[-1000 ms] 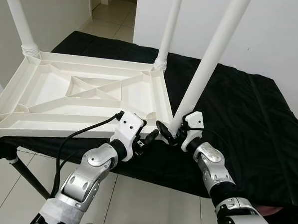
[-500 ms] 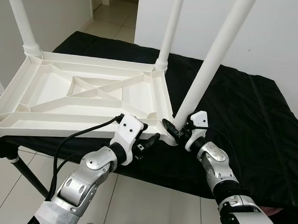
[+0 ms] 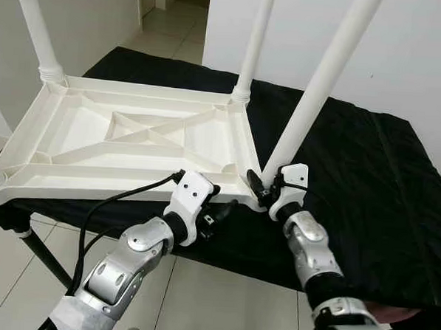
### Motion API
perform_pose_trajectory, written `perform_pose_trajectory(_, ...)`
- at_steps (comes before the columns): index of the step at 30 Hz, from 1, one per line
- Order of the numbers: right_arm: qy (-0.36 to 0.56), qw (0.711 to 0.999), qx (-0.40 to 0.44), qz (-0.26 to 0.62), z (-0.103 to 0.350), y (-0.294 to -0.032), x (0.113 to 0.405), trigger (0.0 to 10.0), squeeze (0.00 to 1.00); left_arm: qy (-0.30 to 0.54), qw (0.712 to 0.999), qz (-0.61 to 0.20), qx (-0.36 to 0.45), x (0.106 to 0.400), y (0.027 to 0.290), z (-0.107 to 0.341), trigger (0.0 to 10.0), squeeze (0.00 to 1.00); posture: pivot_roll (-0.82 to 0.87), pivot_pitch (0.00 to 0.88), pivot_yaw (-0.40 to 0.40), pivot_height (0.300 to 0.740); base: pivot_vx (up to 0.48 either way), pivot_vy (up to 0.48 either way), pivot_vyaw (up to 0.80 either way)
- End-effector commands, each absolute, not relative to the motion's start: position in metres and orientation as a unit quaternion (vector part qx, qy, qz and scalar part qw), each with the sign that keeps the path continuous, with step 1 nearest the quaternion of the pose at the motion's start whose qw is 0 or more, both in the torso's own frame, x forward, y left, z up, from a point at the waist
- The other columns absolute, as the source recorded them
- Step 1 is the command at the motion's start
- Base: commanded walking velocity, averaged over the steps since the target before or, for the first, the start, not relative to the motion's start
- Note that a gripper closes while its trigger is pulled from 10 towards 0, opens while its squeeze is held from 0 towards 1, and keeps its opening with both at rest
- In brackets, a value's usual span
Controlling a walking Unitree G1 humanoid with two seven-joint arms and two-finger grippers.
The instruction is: Building children table
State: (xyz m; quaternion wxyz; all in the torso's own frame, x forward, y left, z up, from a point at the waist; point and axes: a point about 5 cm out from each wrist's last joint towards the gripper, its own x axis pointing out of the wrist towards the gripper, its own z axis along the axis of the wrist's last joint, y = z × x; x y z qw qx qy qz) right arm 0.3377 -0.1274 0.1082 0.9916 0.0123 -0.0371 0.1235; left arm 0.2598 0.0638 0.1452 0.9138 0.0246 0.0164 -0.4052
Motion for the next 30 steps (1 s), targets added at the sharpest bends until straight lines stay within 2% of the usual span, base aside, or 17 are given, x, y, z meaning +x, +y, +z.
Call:
perform_pose_trajectory(1,-0.003,0.997,0.002,0.077,0.095,-0.144,0.335,10.0,0.0,0.017,0.872,-0.488,0.027,0.253,0.056,0.147,10.0,0.0,-0.02,0.0,-0.091,0.74,0.0,0.0,0.0)
perform_pose_trajectory(3,0.003,1.0,-0.003,-0.007,0.093,-0.145,0.331,10.0,0.0,0.018,0.87,-0.491,0.027,0.252,0.056,0.147,10.0,0.0,-0.03,0.0,-0.093,0.74,0.0,0.0,0.0)
perform_pose_trajectory(9,0.013,0.994,0.003,-0.106,0.089,-0.143,0.321,10.0,0.0,0.018,0.869,-0.494,0.03,0.253,0.056,0.147,10.0,0.0,-0.02,0.0,-0.095,0.74,0.0,0.0,0.0)
perform_pose_trajectory(16,0.008,0.998,0.011,-0.069,0.091,-0.133,0.321,10.0,0.0,0.016,0.869,-0.494,0.03,0.256,0.056,0.148,10.0,0.0,-0.03,0.0,-0.09,0.74,0.0,0.0,0.0)
perform_pose_trajectory(17,0.005,0.998,0.016,-0.059,0.092,-0.132,0.322,10.0,1.0,0.016,0.868,-0.495,0.03,0.256,0.056,0.148,10.0,0.0,-0.03,0.0,-0.09,0.74,0.0,0.0,0.0)
perform_pose_trajectory(22,0.0,0.999,0.022,-0.041,0.094,-0.131,0.321,10.0,1.0,0.016,0.868,-0.496,0.031,0.256,0.056,0.147,10.0,0.0,-0.03,0.0,-0.091,0.74,0.0,0.0,0.0)
perform_pose_trajectory(24,-0.02,0.999,0.028,0.005,0.1,-0.131,0.321,10.0,1.0,0.016,0.868,-0.495,0.031,0.255,0.056,0.147,10.0,0.0,-0.03,0.0,-0.093,0.74,0.0,0.0,0.0)
perform_pose_trajectory(30,-0.036,0.998,0.009,0.058,0.107,-0.14,0.324,10.0,1.0,0.018,0.869,-0.494,0.03,0.254,0.057,0.147,10.0,0.0,-0.02,0.0,-0.095,0.74,0.0,0.0,0.0)
